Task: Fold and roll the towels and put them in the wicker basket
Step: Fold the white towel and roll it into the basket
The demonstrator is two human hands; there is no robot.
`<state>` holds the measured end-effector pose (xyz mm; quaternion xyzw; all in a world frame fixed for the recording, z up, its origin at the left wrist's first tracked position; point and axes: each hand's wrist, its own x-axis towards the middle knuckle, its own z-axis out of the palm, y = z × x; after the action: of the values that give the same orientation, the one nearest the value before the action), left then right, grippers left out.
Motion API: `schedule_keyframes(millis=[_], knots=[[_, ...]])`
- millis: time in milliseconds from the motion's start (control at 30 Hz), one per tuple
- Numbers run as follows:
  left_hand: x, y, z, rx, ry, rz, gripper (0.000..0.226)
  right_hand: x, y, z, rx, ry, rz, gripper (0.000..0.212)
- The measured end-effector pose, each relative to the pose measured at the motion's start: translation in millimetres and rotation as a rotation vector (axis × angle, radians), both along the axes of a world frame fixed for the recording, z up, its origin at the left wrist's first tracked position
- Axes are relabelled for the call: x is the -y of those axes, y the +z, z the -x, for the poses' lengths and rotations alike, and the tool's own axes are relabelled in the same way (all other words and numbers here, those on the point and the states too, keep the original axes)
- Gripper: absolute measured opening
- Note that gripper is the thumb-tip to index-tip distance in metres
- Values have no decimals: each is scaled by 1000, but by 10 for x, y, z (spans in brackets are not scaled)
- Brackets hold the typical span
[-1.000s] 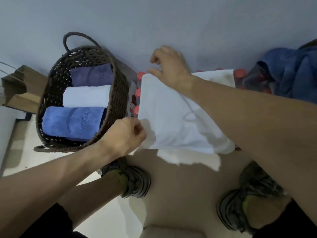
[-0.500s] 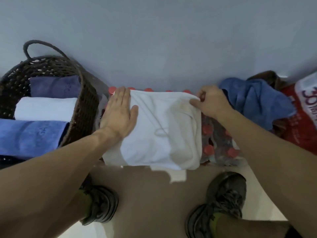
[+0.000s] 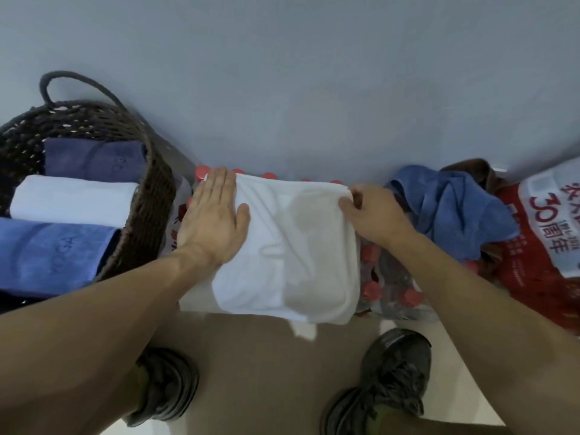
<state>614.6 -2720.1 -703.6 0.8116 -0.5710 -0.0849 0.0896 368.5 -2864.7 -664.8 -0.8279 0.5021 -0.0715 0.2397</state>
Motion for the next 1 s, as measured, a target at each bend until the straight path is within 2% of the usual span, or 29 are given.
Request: schedule_keyframes(millis=[100, 233, 367, 433, 500, 633, 733, 933, 1000], knots=[[10, -10, -14, -14, -1, 16, 66, 94, -36, 67, 103, -300, -91, 34], [11, -13, -27, -50, -12, 29, 66, 132, -147, 117, 160, -456, -168, 33], [107, 52, -96, -133, 10, 149, 48, 222, -159, 68, 96, -348, -114, 21], [210, 113, -173, -94, 35, 179, 35, 264, -149, 46, 61, -274, -110, 31], [314, 170, -255, -41, 41, 116, 31, 313, -118, 12, 10, -165, -145, 38], [480, 279, -363, -51, 93, -30, 27, 394, -47, -28, -109, 2, -149, 30], [562, 346, -416, -101, 92, -95, 24, 419, -36, -46, -117, 42, -127, 21], [625, 475, -509, -220, 128, -123, 19, 420, 40, -65, -190, 103, -209, 12], [622, 481, -524, -216, 151, -141, 18, 449, 88, -23, -71, 38, -316, 9]])
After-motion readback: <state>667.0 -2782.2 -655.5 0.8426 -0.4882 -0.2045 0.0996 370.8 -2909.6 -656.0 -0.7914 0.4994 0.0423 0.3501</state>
